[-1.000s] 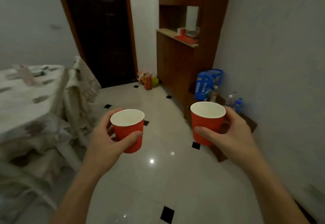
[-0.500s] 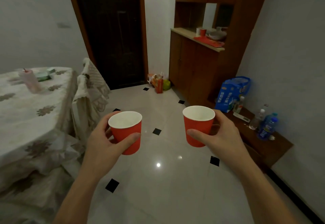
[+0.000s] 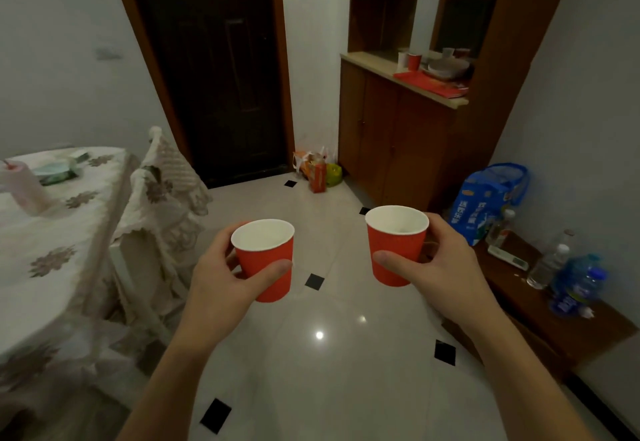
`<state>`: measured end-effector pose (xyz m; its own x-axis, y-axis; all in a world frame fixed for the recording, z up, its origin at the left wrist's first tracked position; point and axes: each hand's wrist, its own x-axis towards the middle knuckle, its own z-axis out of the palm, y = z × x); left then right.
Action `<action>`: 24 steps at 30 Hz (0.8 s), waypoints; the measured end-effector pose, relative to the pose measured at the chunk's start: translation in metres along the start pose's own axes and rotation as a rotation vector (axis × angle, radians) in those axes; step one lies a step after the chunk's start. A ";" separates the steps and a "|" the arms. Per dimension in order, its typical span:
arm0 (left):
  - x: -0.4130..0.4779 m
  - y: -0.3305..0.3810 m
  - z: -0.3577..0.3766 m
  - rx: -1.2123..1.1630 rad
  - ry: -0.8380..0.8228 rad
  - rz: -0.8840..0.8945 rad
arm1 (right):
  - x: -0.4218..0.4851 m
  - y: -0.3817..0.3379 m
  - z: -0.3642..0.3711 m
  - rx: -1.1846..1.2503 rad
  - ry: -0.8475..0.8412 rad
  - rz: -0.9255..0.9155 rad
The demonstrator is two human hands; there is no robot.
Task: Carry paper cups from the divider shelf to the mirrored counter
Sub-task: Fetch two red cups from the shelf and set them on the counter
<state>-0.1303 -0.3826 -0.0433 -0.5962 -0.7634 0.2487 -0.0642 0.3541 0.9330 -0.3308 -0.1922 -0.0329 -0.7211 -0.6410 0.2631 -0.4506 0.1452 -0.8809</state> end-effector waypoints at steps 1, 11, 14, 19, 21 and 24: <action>0.018 -0.002 0.007 0.001 0.004 -0.002 | 0.019 0.006 0.000 0.004 0.001 -0.004; 0.182 -0.014 0.064 0.025 0.132 -0.007 | 0.212 0.055 -0.001 0.045 -0.055 -0.011; 0.218 -0.026 0.072 0.051 0.153 -0.007 | 0.255 0.068 0.009 0.057 -0.086 0.001; 0.287 -0.055 0.081 0.047 0.165 -0.022 | 0.326 0.089 0.033 0.058 -0.110 0.009; 0.317 -0.071 0.083 0.050 0.171 -0.026 | 0.355 0.098 0.047 0.052 -0.108 0.008; 0.368 -0.093 0.082 0.020 0.178 -0.040 | 0.404 0.109 0.070 0.033 -0.105 0.001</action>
<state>-0.4094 -0.6522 -0.0598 -0.4416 -0.8600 0.2557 -0.1014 0.3310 0.9382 -0.6345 -0.4880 -0.0502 -0.6615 -0.7168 0.2205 -0.4306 0.1223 -0.8942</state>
